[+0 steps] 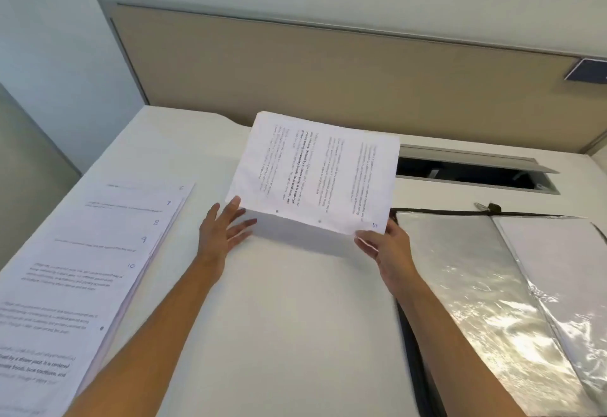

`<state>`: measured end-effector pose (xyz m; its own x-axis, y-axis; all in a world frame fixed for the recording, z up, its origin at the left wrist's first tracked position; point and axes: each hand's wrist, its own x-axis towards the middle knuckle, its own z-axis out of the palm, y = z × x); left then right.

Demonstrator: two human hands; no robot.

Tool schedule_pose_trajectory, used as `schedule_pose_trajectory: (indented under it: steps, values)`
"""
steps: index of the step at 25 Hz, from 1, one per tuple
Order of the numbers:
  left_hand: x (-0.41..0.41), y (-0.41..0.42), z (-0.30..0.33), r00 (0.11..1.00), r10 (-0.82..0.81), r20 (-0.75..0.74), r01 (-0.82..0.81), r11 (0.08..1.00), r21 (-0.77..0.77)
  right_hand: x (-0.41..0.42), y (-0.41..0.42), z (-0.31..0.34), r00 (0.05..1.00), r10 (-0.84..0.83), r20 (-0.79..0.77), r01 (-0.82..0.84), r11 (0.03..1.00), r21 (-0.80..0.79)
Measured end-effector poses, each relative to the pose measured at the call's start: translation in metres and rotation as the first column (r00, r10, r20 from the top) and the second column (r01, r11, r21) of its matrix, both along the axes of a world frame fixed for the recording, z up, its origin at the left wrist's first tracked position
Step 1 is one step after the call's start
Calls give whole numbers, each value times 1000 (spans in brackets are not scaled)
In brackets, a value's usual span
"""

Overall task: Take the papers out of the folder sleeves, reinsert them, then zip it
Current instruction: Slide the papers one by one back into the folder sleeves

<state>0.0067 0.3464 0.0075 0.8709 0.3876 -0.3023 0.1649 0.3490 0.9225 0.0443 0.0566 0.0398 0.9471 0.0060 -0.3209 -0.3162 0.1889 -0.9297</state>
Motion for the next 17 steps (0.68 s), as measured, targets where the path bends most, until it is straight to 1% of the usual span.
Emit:
schedule_pose_trajectory:
  steps: [1, 2, 3, 4, 6, 7, 8, 9, 10, 12, 14, 15, 17]
  values:
    - [-4, -8, 7, 996, -94, 8, 94, 995, -30, -16, -14, 3, 996, 84, 14, -84, 996, -28]
    - [-10, -18, 15, 982, -190, 12, 190, 982, -3, -30, -31, 7, 987, 159, 11, -159, 986, -41]
    - [-16, -28, 22, 967, -255, 1, 255, 966, 45, -40, -48, 8, 976, 217, -6, -217, 976, -24]
    - [-22, -38, 23, 956, -292, -26, 293, 952, 92, -46, -64, 8, 970, 240, -35, -240, 971, 6]
    - [-30, -62, 24, 929, -352, -117, 369, 908, 197, -47, -89, 0, 971, 190, -145, -187, 982, 32]
    - [-33, -77, 23, 909, -381, -171, 413, 880, 235, -46, -100, -6, 971, 142, -190, -146, 989, -4]
    - [-36, -91, 20, 890, -396, -226, 446, 857, 257, -46, -109, -13, 973, 103, -206, -122, 989, -80]
    - [-37, -105, 17, 883, -389, -261, 453, 851, 266, -48, -117, -17, 976, 84, -200, -115, 982, -149]
    - [-40, -121, 17, 888, -371, -273, 438, 863, 252, -52, -125, -20, 980, 79, -183, -113, 977, -182]
    - [-46, -152, 24, 911, -322, -258, 361, 925, 121, -66, -140, -19, 988, 77, -135, -102, 978, -183]
    - [-56, -176, 30, 925, -301, -233, 316, 948, 31, -87, -157, -13, 993, 81, -89, -96, 978, -186]
    - [-62, -187, 32, 922, -328, -206, 339, 941, 20, -99, -165, -10, 994, 79, -78, -92, 978, -189]
    - [-73, -208, 31, 910, -391, -138, 401, 915, 49, -122, -184, -8, 993, 81, -87, -95, 981, -168]
